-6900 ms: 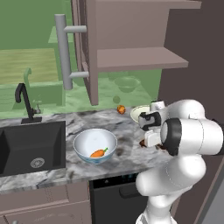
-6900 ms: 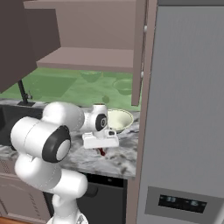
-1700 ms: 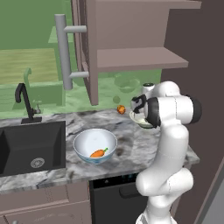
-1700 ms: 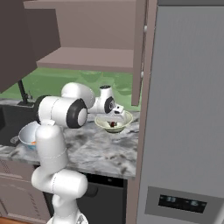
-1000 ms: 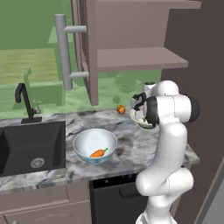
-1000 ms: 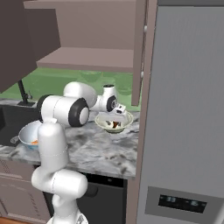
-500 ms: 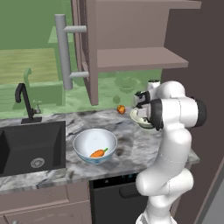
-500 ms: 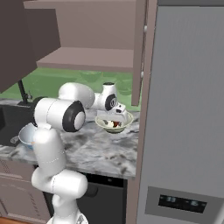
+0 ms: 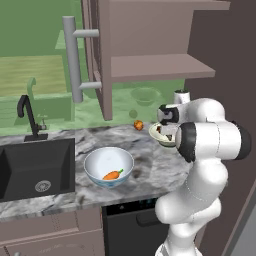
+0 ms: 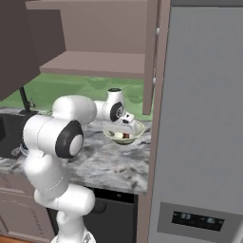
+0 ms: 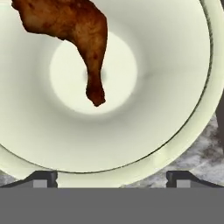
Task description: Pick both bowls and place them on the counter. Then place the chicken drumstick in one bowl and place the carrot in the other bowl.
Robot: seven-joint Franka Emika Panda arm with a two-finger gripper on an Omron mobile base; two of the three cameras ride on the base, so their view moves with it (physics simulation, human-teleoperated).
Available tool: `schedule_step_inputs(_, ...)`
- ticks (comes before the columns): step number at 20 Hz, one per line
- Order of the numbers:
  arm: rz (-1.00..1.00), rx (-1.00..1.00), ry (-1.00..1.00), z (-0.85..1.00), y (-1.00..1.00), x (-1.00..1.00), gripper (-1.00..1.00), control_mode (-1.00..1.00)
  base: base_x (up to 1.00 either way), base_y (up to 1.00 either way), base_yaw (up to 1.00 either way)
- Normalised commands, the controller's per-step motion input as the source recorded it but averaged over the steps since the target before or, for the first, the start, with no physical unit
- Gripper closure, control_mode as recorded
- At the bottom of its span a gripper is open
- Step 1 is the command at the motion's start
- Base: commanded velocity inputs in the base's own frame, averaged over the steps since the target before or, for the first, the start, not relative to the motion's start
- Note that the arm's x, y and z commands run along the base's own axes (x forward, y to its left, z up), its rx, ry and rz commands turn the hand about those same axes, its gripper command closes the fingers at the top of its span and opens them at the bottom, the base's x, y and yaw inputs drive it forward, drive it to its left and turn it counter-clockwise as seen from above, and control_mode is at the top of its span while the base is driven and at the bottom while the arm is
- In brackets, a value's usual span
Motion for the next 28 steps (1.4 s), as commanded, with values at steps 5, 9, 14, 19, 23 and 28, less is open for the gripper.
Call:
schedule_step_inputs(5, -0.04, 0.0, -0.04, 0.23, 0.05, -0.51, -1.0, -1.0, 0.0, 0.0, 0.0)
schedule_step_inputs(9, -0.04, 0.0, -0.02, 0.14, 0.07, -0.55, -1.0, -1.0, 0.0, 0.0, 0.0)
schedule_step_inputs(14, -0.05, 0.0, -0.01, 0.04, 0.1, -0.59, -1.0, -1.0, 0.0, 0.0, 0.0)
schedule_step_inputs(19, -0.05, 0.0, -0.01, 0.02, 0.09, -0.64, -1.0, -1.0, 0.0, 0.0, 0.0)
schedule_step_inputs(23, -0.05, 0.0, -0.02, 0.0, 0.05, -0.72, -1.0, -1.0, 0.0, 0.0, 0.0)
schedule_step_inputs(28, -0.04, 0.0, -0.04, 0.01, 0.04, -0.8, -1.0, -1.0, 0.0, 0.0, 0.0)
